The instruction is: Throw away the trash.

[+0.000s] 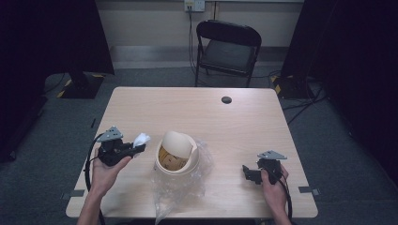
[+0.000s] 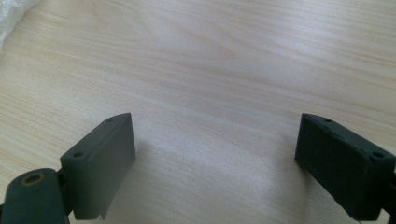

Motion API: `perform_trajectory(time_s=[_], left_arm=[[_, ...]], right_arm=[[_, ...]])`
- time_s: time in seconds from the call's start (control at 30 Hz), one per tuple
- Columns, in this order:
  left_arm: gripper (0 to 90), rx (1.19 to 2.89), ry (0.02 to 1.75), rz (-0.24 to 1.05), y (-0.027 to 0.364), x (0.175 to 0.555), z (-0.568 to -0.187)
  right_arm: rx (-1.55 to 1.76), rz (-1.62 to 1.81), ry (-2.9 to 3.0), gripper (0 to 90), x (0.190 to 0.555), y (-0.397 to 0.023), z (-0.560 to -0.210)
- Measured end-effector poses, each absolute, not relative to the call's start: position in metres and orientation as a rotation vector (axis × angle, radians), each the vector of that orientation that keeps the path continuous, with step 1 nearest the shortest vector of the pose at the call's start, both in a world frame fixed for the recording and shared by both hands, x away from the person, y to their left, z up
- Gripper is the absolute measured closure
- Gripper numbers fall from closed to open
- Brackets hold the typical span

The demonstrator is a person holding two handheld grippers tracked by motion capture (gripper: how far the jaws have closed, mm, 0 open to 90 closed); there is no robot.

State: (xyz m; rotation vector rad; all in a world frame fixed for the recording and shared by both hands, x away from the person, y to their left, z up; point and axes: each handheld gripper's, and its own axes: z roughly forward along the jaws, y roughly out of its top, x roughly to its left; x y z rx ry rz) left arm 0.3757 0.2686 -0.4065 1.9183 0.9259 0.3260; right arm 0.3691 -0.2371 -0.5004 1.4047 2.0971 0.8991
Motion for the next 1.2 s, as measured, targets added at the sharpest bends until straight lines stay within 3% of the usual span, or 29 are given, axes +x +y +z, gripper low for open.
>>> perform_trajectory(time_s=[0.4,1.2], left_arm=[[77.7,1.901,0.817,0.339,0.256,0.35,-0.372],[77.6,1.989,0.665,0.25,0.207,0.322,-0.355]], right_arm=[[1.405,0.899,2.097,11.1,0.369,-0.237,-0.5],[1.406,0.899,2.097,11.1,0.369,-0.237,-0.5]])
